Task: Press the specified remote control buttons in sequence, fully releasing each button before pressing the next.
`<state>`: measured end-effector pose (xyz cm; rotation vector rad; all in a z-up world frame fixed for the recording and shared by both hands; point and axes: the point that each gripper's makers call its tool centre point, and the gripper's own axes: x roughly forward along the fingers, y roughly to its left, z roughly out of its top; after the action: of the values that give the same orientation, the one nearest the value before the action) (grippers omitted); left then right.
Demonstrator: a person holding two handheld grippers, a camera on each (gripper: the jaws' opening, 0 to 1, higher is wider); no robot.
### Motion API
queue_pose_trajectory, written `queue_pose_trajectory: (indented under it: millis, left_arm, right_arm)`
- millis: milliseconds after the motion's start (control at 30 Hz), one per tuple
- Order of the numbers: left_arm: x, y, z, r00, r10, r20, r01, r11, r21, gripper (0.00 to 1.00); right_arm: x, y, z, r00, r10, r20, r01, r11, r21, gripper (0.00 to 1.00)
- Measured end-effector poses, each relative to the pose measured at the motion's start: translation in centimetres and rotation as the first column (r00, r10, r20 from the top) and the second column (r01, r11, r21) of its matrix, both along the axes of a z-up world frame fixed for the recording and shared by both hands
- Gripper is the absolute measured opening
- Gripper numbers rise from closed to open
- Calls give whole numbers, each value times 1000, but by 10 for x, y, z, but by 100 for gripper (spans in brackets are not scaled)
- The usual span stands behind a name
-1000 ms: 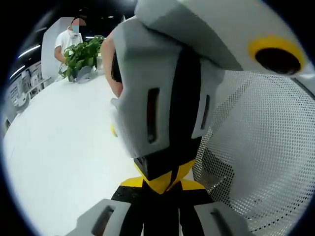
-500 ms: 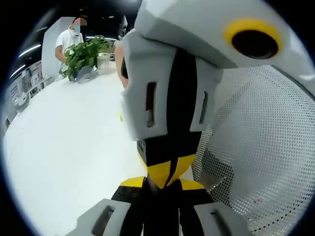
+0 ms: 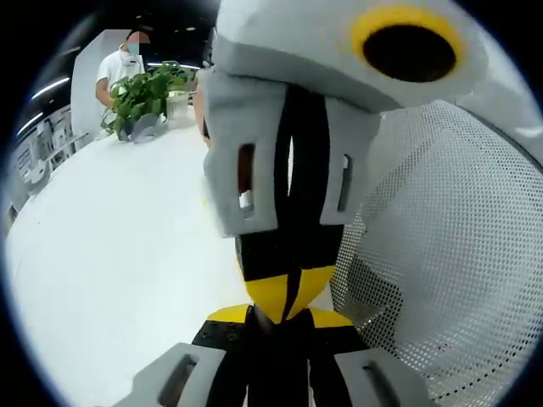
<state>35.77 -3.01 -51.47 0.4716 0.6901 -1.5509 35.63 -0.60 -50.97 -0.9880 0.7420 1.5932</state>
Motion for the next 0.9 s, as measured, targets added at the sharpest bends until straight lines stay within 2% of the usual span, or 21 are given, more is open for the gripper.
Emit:
queue_pose_trajectory:
  millis: [67,100,200,400,467,900]
  left_arm:
    - [0,0,0,1000,0,1,0,1000,1,24]
    - [0,0,0,1000,-1,1,1,1000,1,24]
    - [0,0,0,1000,2,-2,-2,1000,0,24]
    - [0,0,0,1000,2,-2,-2,1000,-2,24]
    - [0,0,0,1000,2,-1,-2,1000,-1,24]
    - [0,0,0,1000,4,-3,-4,1000,-3,24]
  right_arm:
    - [0,-1,1,1000,-14,1,14,999,30,0]
    - [0,-1,2,999,-47,-14,48,997,53,0]
    - [0,-3,2,996,-80,-38,83,993,83,0]
    - [-2,-11,3,993,-104,-51,108,991,78,3]
    - [-1,-16,3,995,-97,-27,98,992,77,3]
    - [2,-35,1,987,-160,-26,162,985,56,4]
